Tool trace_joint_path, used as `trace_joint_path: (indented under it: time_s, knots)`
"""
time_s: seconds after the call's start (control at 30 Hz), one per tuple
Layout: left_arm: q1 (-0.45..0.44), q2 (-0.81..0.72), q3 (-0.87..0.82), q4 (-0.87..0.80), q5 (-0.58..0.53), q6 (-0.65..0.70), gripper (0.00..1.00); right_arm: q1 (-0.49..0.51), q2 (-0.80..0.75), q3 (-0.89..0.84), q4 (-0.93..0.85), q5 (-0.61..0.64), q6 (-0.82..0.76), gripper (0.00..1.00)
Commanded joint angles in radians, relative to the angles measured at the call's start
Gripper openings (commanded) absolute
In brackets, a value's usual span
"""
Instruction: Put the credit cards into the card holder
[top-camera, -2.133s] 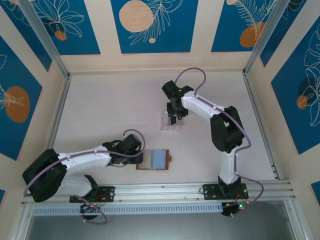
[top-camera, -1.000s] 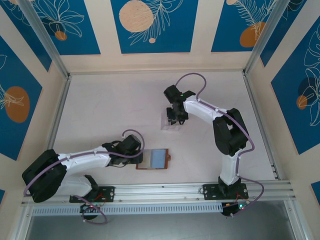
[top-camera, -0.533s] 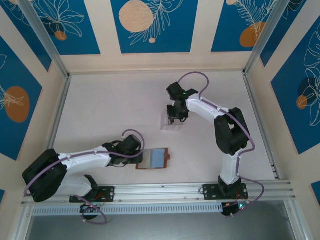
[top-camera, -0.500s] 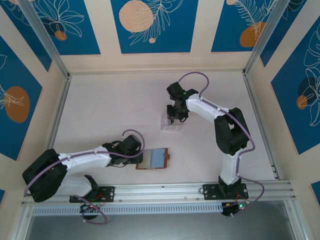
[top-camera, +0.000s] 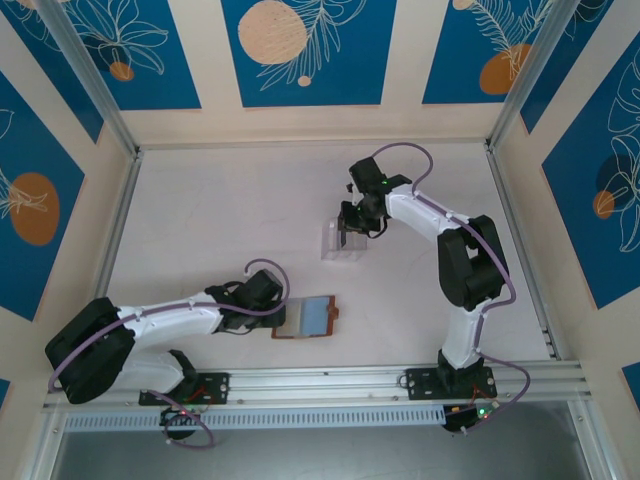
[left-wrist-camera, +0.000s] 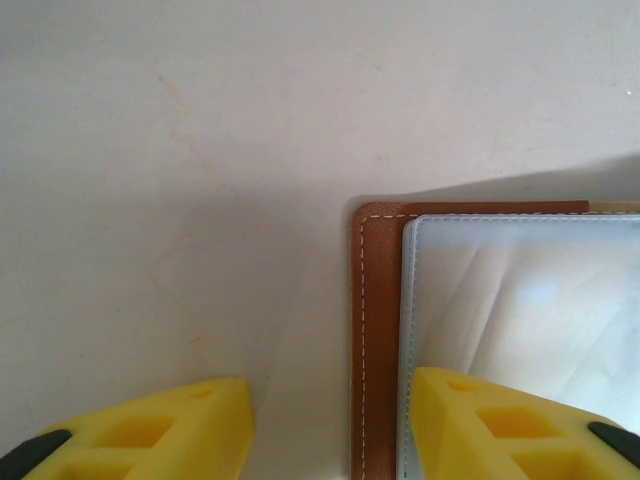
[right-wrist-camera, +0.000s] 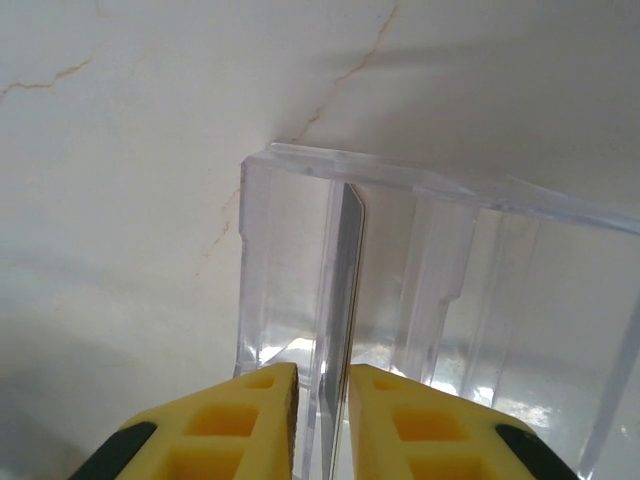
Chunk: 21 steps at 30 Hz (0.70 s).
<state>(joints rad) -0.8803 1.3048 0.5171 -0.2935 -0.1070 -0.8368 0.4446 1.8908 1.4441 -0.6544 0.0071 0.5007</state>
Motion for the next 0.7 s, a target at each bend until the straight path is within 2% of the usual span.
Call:
trace_joint_path:
  time_s: [0.0,0.3,0.67]
  knots:
    - [-0.009,0.096,-0.057,0.076,0.020,-0.010,0.47,-0.004,-0.006,-0.007,0.010,-0.075,0.007,0.20]
    - [-0.009,0.096,-0.058,0.074,0.018,-0.008,0.47,-0.011,0.009,-0.008,0.017,-0.095,0.010,0.18]
    - [-0.009,0.100,-0.054,0.073,0.020,-0.008,0.47,-0.014,0.034,0.006,-0.010,-0.045,0.010,0.18]
